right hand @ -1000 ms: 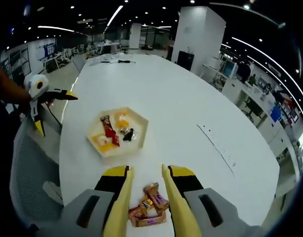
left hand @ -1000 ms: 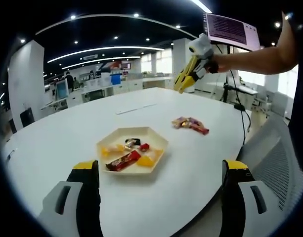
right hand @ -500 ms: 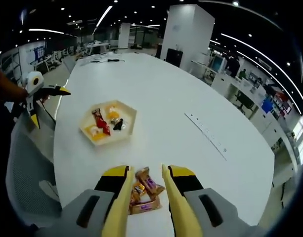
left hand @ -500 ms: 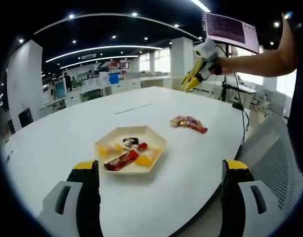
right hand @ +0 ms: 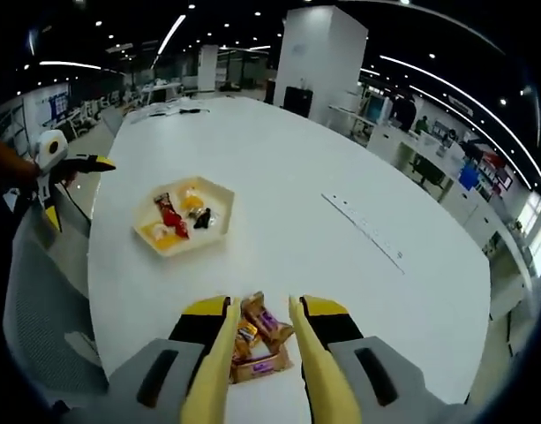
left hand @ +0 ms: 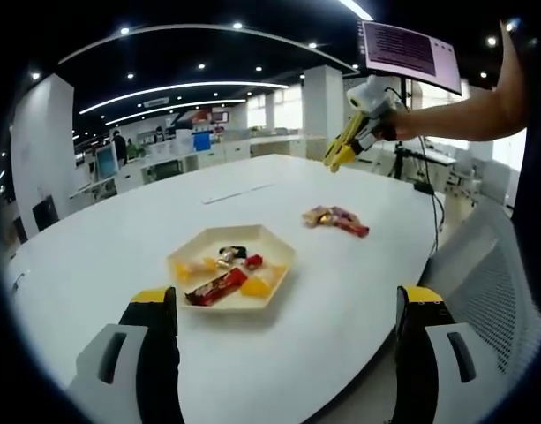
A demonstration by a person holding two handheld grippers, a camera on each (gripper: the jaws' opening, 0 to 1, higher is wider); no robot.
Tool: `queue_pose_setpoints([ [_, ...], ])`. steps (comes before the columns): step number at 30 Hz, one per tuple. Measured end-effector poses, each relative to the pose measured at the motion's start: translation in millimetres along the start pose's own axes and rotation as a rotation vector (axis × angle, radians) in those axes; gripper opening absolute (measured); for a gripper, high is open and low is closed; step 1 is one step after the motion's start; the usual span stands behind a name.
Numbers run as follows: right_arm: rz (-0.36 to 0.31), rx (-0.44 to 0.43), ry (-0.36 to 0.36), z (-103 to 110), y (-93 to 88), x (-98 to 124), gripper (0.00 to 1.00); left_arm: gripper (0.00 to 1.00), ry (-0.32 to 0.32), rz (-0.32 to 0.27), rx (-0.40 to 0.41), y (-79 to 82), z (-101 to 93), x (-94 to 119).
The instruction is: Place the target food into the container with the food tongs after gripping and lifting it, then release it inside without dropping or visibly crushing the food.
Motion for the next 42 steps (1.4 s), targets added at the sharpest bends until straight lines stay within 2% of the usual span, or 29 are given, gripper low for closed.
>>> queue_pose_setpoints([
  [9, 0.019, -0.044, -0.023, 9.1, -37.0, -10.7, 0.3, 0.99, -0.001, 0.007, -0.005, -0.5, -0.9, 0.0],
  [16, 0.034, -0.091, -0.049, 19.5, -55.9, -21.4, 0.3, 0.99, 0.001, 0.012, -0.008, -1.1, -0.5, -0.3],
  [28, 0.057, -0.177, -0.083, 26.7, -73.5, -45.2, 0.29, 0.99, 0.003, 0.015, -0.002, -2.3, -0.2, -0.6],
  [38, 0.112, -0.191, -0.101, 24.5, -86.3, -62.4, 0.29, 0.99, 0.004, 0.014, -0.002, -1.9, 0.2, -0.4],
  [42, 0.114, -0.203, -0.111, 21.4, -88.9, -63.9, 0.29, 0.99, 0.006, 0.011, 0.0, -1.9, 0.6, -0.6],
])
Point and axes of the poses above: the point that each gripper's makers call its tool centre point, and the gripper's own axes: x roughly backward along the fingers, z roughly to its left, y roughly out of its top, the point moved 4 cm from there along x, roughly backward along the fingers, and after that the axes turned 13 degrees about -z, right-handed, at the moved point
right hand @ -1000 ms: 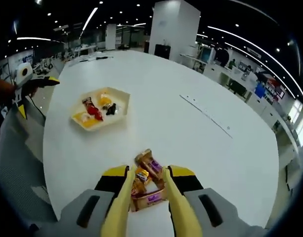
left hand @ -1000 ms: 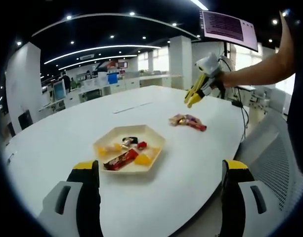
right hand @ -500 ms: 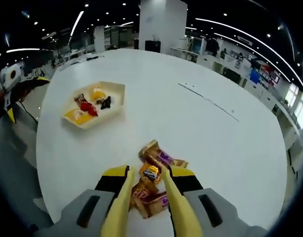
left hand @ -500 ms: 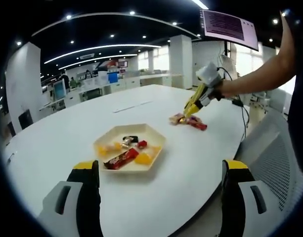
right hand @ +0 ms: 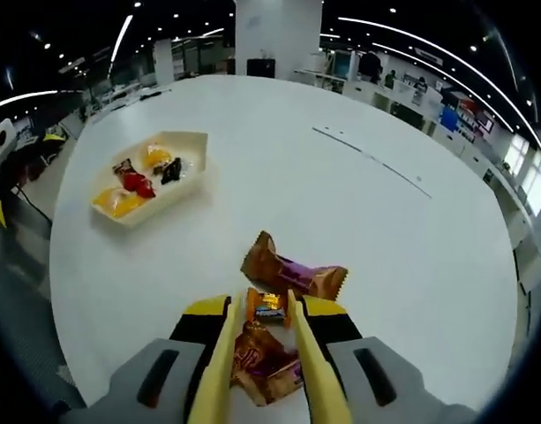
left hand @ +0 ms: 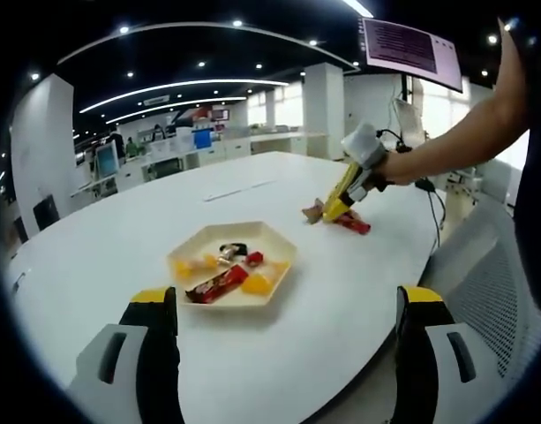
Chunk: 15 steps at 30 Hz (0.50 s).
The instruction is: Place the target food into the container with the food tongs after gripping and lifting it, then release it inside without dropping or visibly crushing the food.
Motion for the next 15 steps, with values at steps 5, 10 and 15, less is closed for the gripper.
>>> queue_pose_setpoints([
  [5, 0.045, 0.028, 0.015, 1.7, -5.4, -1.8, 0.22, 0.99, 0.0, 0.002, 0.002, 0.0, -0.4, 0.0],
  [10, 0.042, 0.038, 0.015, 4.6, -3.8, -3.5, 0.18, 0.99, 0.001, 0.002, 0.004, -0.3, 0.1, 0.1],
  [15, 0.045, 0.044, 0.016, 6.2, -3.8, -3.2, 0.17, 0.99, -0.004, 0.006, 0.002, -1.1, -0.7, -0.2],
])
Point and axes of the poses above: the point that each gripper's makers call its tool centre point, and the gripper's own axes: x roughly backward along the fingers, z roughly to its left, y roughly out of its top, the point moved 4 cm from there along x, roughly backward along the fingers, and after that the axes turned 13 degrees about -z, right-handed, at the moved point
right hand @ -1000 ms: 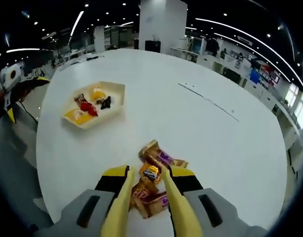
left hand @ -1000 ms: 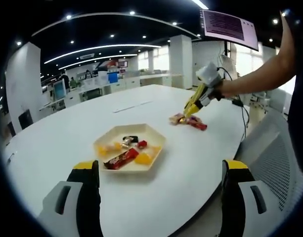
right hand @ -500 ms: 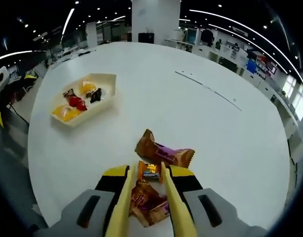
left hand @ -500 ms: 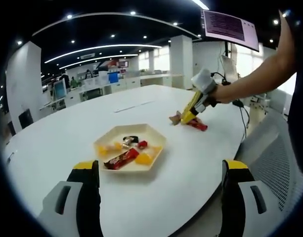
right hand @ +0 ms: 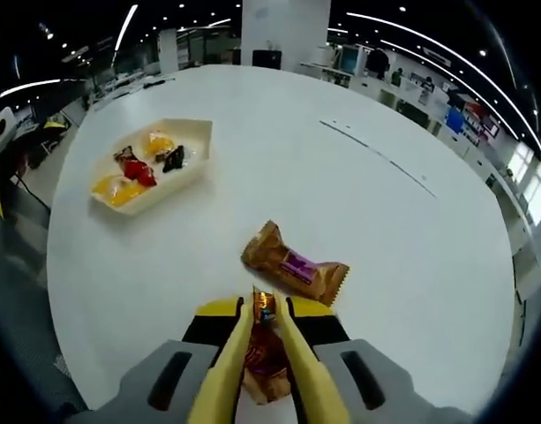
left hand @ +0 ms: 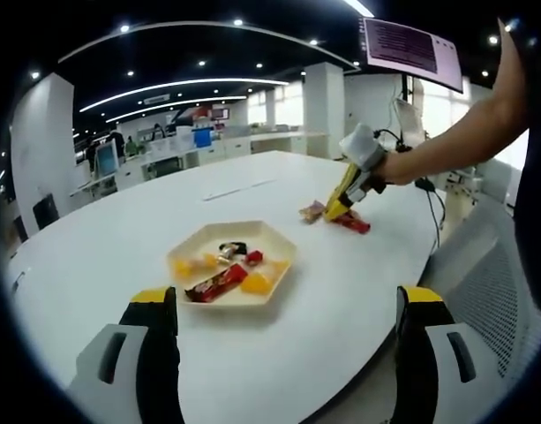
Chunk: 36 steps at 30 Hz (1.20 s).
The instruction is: Place the target food into the container with the food tongs after gripping and lifting it, then release it inside without dropping or visibly crushing the food.
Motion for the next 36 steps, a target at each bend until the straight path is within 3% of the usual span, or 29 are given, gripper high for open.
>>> queue_pose_setpoints([
  [10, 0.001, 0.0, 0.0, -0.7, 0.0, 2.8, 0.17, 0.99, 0.002, 0.001, -0.001, -0.5, 0.6, 0.0],
  [19, -0.003, -0.001, 0.009, -2.9, 10.5, 10.6, 0.18, 0.99, -0.004, -0.003, 0.0, 0.5, -0.8, 0.1],
  [22, -0.013, 0.001, 0.01, -2.5, 14.9, 13.3, 0.18, 0.99, -0.003, 0.033, -0.047, -4.8, 0.0, 0.0],
  [24, -0.018, -0.007, 0.015, -2.2, 17.0, 14.0, 0.18, 0.99, -0.016, 0.02, -0.047, -2.8, -3.3, -0.1],
  [36, -0.043, 0.014, 0.028, -9.7, 48.5, 28.3, 0.18, 0.99, -0.013, 0.018, -0.031, -2.7, -2.1, 0.0],
])
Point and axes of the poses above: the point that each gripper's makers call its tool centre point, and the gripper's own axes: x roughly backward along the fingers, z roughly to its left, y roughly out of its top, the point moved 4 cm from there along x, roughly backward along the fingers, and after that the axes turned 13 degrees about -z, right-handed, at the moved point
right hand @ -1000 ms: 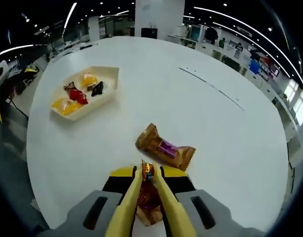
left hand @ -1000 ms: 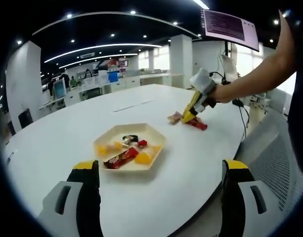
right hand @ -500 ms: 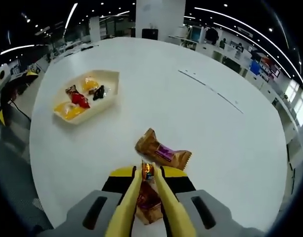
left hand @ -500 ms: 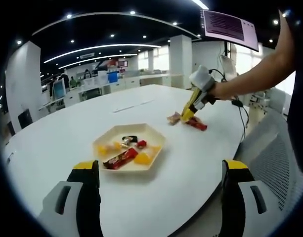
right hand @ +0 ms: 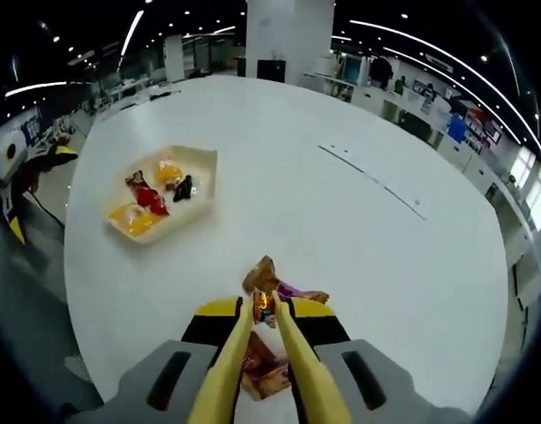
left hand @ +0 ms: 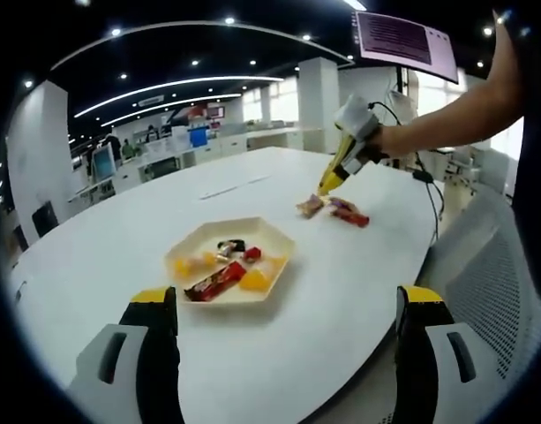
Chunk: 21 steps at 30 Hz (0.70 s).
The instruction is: Place the target food into the container with the food tongs after gripping and lifting it, then release it inside without dropping or visibly crushing the food.
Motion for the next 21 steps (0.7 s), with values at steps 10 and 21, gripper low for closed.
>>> queue_pose_setpoints([
  [10, -0.018, 0.008, -0.007, -15.1, 26.5, 12.6, 0.18, 0.99, 0.002, 0.002, 0.003, -0.5, 0.3, 0.1],
  [21, -0.048, 0.01, -0.023, -24.5, 40.7, 21.2, 0.19, 0.99, 0.006, 0.005, 0.004, -1.2, 0.9, 0.1],
])
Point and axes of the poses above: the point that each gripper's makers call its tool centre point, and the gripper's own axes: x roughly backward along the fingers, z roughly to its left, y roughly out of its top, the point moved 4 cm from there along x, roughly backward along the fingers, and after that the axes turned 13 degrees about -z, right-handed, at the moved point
